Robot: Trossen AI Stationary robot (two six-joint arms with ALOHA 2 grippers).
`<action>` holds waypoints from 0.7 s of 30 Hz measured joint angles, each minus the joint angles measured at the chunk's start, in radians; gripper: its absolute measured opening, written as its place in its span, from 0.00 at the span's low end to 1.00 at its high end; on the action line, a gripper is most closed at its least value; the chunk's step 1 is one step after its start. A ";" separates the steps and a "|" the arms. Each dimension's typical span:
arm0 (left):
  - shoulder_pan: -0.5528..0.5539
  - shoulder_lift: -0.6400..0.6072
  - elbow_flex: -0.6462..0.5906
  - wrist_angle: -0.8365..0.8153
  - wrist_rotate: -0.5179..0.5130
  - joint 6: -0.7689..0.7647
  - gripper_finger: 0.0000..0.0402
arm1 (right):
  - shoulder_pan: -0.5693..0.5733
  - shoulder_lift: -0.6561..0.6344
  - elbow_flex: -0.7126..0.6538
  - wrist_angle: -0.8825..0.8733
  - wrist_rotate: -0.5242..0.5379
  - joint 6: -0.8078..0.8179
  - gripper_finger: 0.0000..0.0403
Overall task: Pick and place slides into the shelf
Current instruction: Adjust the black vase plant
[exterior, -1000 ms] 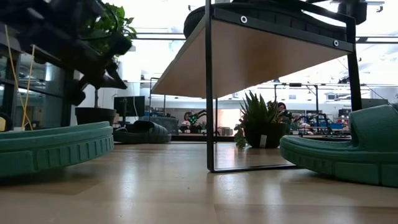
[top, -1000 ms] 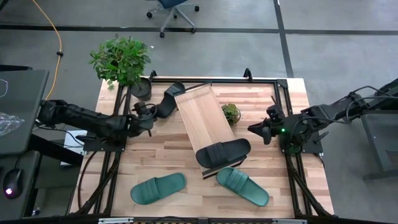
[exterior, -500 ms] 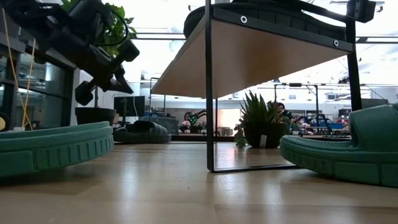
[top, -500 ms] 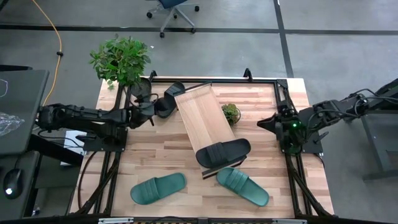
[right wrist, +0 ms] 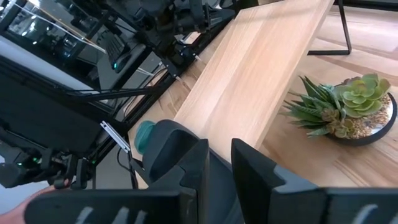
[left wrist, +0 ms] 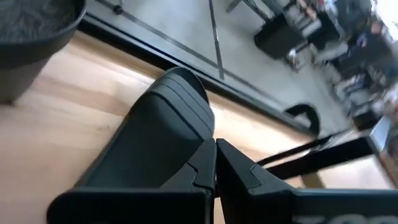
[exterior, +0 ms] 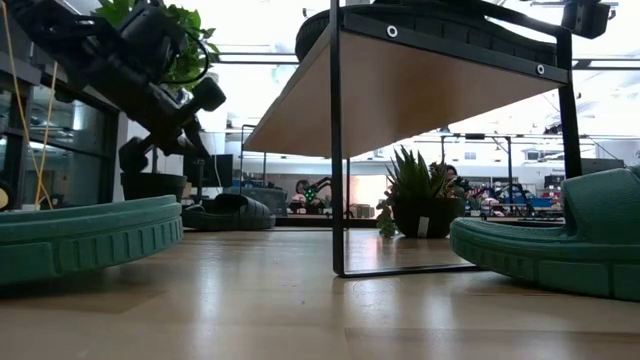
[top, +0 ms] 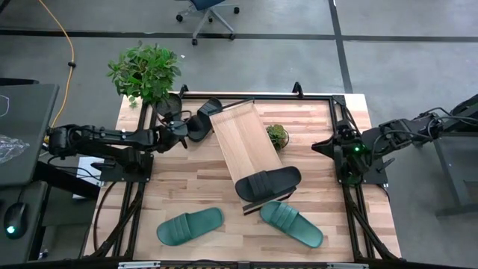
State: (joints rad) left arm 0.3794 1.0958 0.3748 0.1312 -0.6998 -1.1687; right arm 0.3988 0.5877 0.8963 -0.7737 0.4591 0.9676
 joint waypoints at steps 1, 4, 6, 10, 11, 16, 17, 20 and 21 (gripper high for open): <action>0.000 -0.004 0.000 0.000 0.016 0.044 0.00 | 0.000 0.000 0.000 -0.002 0.000 0.000 0.15; 0.000 -0.023 0.000 0.000 0.065 0.180 0.00 | 0.000 0.000 0.000 -0.009 0.000 0.000 0.15; 0.000 -0.032 0.000 0.001 0.095 0.258 0.00 | 0.000 0.000 0.000 -0.010 -0.001 0.000 0.15; 0.000 -0.052 0.000 0.000 0.173 0.433 0.00 | 0.000 0.000 0.000 -0.026 -0.003 0.000 0.15; 0.000 -0.057 0.000 0.000 0.190 0.470 0.00 | 0.000 0.000 0.000 -0.031 -0.004 0.000 0.15; 0.000 -0.082 0.000 -0.003 0.224 0.624 0.00 | 0.000 0.000 0.000 -0.044 -0.004 0.019 0.15; 0.000 -0.089 0.000 -0.003 0.233 0.666 0.00 | 0.000 0.000 0.000 -0.044 -0.005 0.019 0.15; 0.000 -0.106 0.000 -0.005 0.280 0.809 0.00 | 0.000 0.000 0.000 -0.044 -0.008 0.026 0.15; 0.000 -0.113 0.000 -0.007 0.295 0.856 0.00 | 0.000 0.000 0.000 -0.045 -0.008 0.029 0.15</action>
State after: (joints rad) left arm 0.3794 0.9830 0.3748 0.1246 -0.4046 -0.3132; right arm 0.3988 0.5875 0.8963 -0.8191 0.4511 0.9964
